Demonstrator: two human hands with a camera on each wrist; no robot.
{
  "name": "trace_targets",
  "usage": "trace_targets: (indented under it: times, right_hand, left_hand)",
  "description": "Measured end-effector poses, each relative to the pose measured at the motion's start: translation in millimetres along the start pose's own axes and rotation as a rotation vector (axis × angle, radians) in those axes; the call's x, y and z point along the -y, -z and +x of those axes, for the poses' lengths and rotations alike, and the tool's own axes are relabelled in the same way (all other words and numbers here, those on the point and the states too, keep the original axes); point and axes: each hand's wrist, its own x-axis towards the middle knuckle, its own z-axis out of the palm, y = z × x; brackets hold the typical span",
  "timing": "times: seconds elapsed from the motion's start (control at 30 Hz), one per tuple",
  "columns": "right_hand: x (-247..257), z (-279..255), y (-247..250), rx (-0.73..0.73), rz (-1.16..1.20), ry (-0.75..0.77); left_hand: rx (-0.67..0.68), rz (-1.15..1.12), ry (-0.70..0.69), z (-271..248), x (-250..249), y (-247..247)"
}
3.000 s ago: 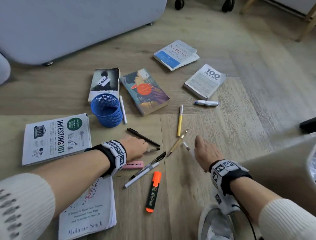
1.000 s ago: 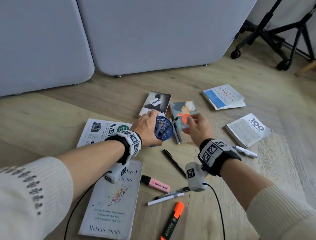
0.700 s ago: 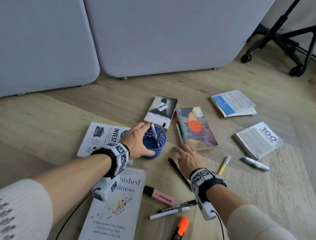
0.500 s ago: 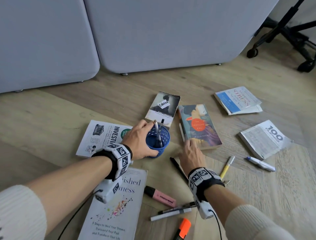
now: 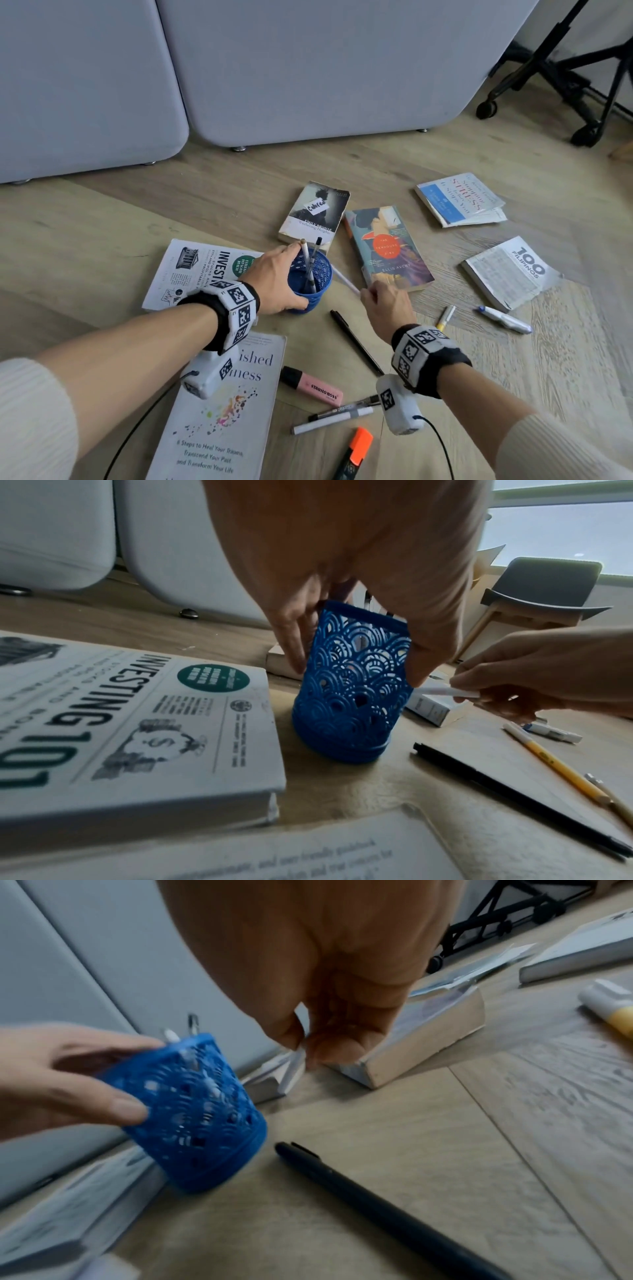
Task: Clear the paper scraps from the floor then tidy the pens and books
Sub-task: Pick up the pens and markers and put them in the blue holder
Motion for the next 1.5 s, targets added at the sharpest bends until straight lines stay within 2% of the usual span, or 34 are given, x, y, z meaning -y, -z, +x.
trace_targets:
  times: [0.07,0.17,0.2,0.23,0.33,0.37,0.47,0.57,0.67,0.73,0.8,0.93,1.1,1.3,1.37,1.43,1.5]
  right_hand:
    - [-1.0,-6.7,5.4,0.052,0.126,-0.030]
    - [-0.6,-17.5,8.0,0.151,0.527,-0.208]
    - [-0.4,-20.4,7.1,0.174,0.582,-0.228]
    - [-1.5,-21.7,4.3,0.189,0.552,-0.214]
    - [-3.3,-24.3,-5.6,0.171,0.064,-0.076]
    - [-2.8,-24.4,-9.9,0.169,-0.029,-0.057]
    - [5.8,-25.5,-28.1,0.115,-0.052,-0.034]
    - [20.0,-26.4,-43.7,0.020,-0.128,0.103]
    - [39.3,-26.4,-53.1,-0.009,-0.223,0.201]
    - [50.5,-25.5,-62.6,0.016,-0.192,0.193]
    - [60.5,-25.3,-73.0,0.058,-0.138,0.120]
    - [78.2,-31.5,-85.5,0.055,-0.012,-0.029]
    - [97.1,-32.0,-93.3,0.045,-0.039,-0.036]
    - [95.9,-16.7,-74.7,0.206,-0.119,-0.029]
    - [82.6,-21.5,-58.9,0.175,-0.021,-0.045]
    - [63.4,-31.1,-36.2,0.031,0.196,0.016]
    - [39.8,-36.9,-10.6,-0.085,0.310,0.101]
  left_hand:
    - [-0.001,0.030,0.001,-1.8,-1.5,4.4]
    - [-0.015,0.063,0.030,-2.9,-8.0,11.1]
    - [-0.011,0.064,0.044,-3.0,-11.1,12.3]
    - [-0.007,0.070,0.056,-2.8,-14.0,13.0]
    - [-0.006,0.116,0.067,-4.2,-21.0,14.4]
    - [-0.012,0.141,0.062,-4.8,-22.1,15.0]
    - [-0.046,0.226,0.027,-7.0,-21.5,20.1]
    - [-0.074,0.301,0.007,-10.9,-15.4,29.9]
    - [-0.099,0.404,0.005,-16.0,-9.0,43.3]
    - [-0.102,0.474,0.010,-19.4,-5.8,50.6]
    - [-0.115,0.507,0.024,-22.7,-3.4,54.2]
    - [-0.148,0.457,0.078,-26.8,-4.2,55.8]
    - [-0.128,0.434,0.112,-31.4,-8.8,58.1]
    - [-0.098,0.462,0.063,-34.1,-8.0,60.3]
    - [-0.101,0.453,0.073,-31.9,-8.0,60.7]
    - [-0.096,0.443,0.078,-28.9,-9.1,59.4]
    - [-0.093,0.436,0.076,-25.4,-11.4,56.6]
